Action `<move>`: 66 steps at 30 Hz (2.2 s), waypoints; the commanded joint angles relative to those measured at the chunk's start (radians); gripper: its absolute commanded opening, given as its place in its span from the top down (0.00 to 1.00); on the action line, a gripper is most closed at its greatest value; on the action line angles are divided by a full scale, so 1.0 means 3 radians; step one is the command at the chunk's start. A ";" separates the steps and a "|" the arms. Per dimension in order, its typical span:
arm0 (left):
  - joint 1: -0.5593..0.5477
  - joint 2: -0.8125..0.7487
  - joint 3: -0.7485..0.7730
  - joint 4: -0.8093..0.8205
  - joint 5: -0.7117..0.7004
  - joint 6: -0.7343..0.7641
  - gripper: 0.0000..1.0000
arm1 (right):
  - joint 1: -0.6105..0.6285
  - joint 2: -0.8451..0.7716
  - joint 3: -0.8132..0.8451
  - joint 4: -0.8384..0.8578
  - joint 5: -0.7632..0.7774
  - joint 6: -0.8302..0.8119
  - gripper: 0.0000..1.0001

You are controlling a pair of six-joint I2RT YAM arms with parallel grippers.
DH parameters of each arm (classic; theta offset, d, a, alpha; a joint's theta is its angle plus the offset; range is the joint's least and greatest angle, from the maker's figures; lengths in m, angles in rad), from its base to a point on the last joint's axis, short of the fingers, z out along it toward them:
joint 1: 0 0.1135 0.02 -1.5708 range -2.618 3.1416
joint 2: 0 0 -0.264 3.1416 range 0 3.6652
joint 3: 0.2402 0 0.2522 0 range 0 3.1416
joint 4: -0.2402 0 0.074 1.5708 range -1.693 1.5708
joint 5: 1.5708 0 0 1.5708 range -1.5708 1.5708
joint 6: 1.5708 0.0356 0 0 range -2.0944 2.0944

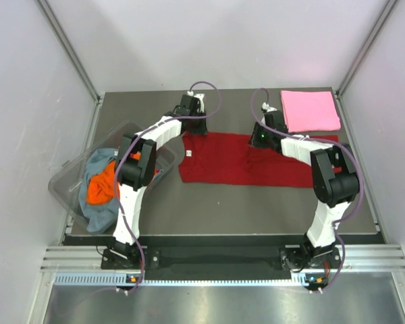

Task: Fold and stack the t-shirts
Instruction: Fold the tshirt

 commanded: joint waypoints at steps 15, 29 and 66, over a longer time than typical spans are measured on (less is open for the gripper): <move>-0.0390 -0.1666 -0.1175 -0.0283 -0.0219 -0.0456 0.73 | -0.0034 -0.0889 -0.0144 -0.1198 -0.0192 0.0312 0.81; -0.0974 -0.1795 -0.2254 -0.0421 -0.0883 -0.0718 0.75 | -0.0427 -0.1344 -0.0992 -0.1367 0.0263 0.0460 0.87; -0.0979 -0.1458 -0.2147 -0.0892 -0.1451 -0.1055 0.73 | -0.1522 -0.1334 -0.1228 -0.1403 0.0232 0.0174 0.87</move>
